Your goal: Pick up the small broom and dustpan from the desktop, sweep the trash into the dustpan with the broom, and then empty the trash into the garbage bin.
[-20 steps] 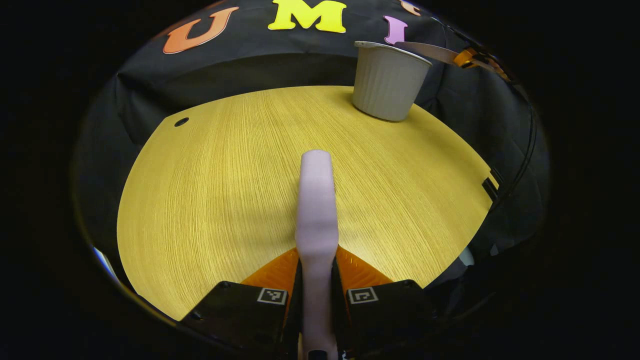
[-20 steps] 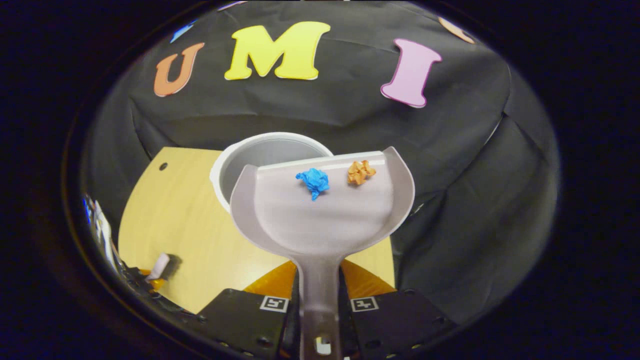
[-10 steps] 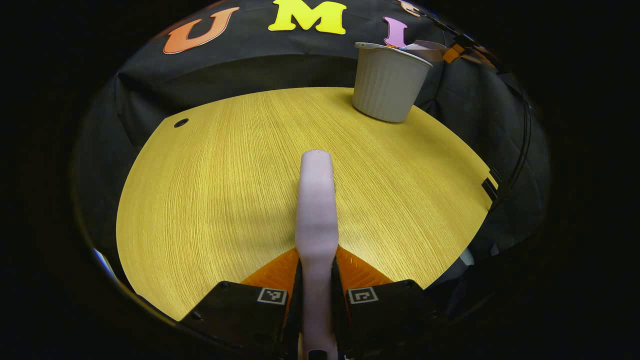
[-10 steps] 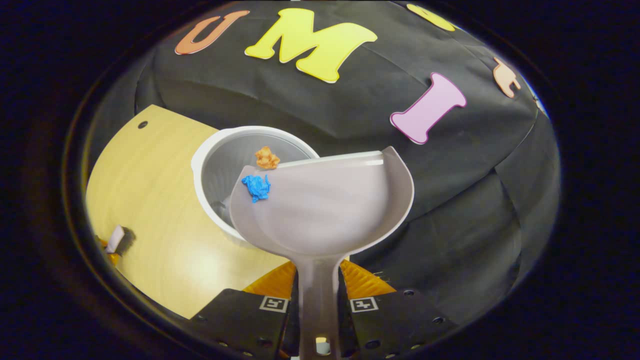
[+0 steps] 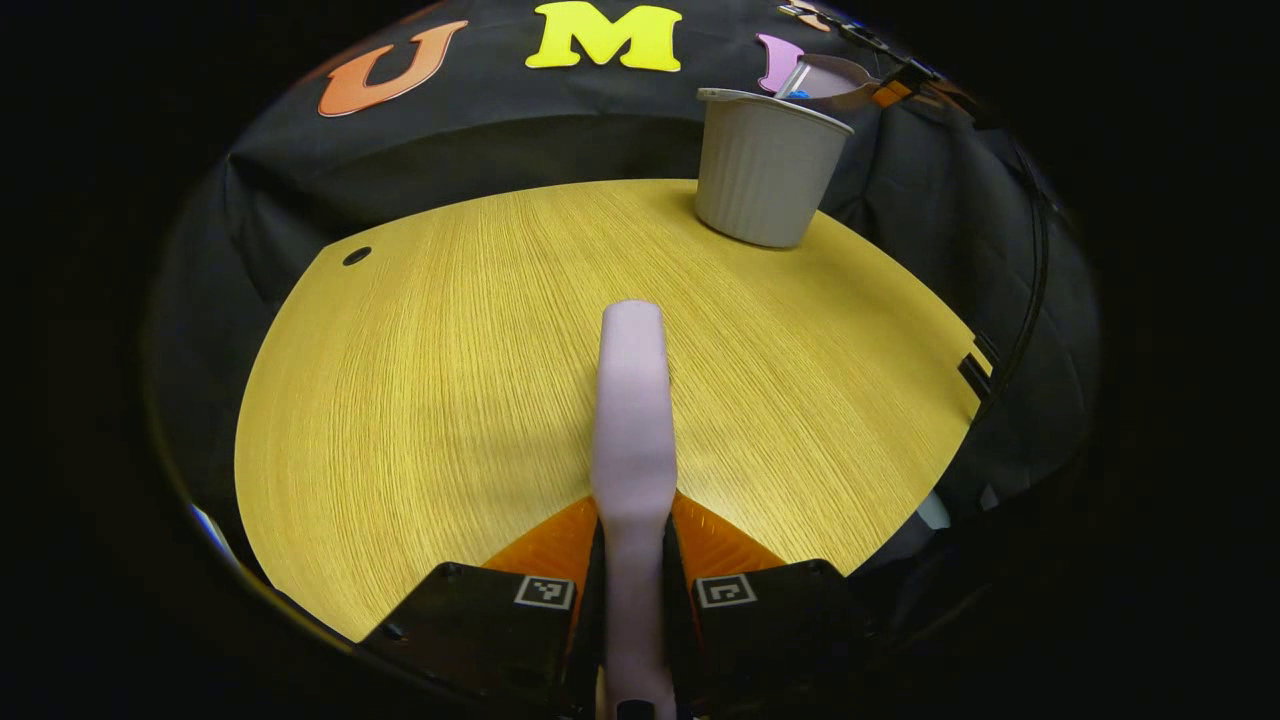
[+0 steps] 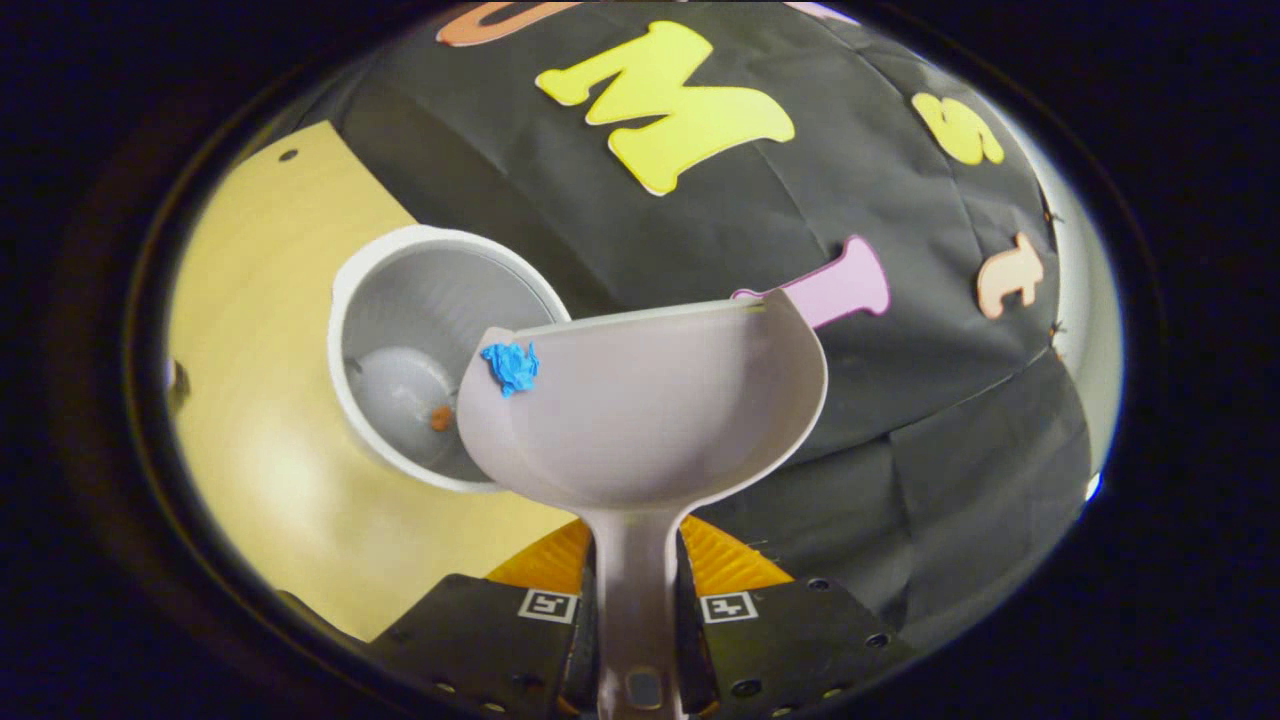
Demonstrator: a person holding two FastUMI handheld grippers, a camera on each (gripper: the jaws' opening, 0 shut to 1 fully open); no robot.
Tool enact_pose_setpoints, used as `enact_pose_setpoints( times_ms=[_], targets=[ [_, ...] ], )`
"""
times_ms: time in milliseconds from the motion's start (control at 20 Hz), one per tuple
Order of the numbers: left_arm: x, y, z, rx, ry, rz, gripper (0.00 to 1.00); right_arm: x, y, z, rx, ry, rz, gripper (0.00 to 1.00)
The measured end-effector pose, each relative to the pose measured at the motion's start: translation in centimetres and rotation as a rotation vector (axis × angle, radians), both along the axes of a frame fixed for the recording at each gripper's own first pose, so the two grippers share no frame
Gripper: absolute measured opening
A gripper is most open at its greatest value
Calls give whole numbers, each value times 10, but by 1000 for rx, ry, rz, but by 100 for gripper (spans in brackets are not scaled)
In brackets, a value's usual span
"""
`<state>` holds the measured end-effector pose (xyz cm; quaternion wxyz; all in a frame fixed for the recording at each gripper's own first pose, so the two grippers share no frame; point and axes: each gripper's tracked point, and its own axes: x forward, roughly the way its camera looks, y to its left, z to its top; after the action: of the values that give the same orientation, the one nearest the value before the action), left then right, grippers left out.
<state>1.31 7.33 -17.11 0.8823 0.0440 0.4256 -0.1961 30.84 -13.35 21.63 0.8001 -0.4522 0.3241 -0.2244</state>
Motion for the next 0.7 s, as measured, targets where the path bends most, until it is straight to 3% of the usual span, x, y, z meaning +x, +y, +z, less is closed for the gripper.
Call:
enact_pose_setpoints(
  times_ms=[150,300,550,700],
  targets=[
    [0,0,-2,2,-3,-4,30,16,7,-2,-113,64,84,30],
    [0,0,-5,5,4,-1,30,13,7,-1,-165,94,100,30],
    [4,1,-6,7,3,3,30,12,11,17,-441,70,155,30],
    [4,-1,-7,4,3,3,30,12,8,13,-411,79,165,30]
  ],
)
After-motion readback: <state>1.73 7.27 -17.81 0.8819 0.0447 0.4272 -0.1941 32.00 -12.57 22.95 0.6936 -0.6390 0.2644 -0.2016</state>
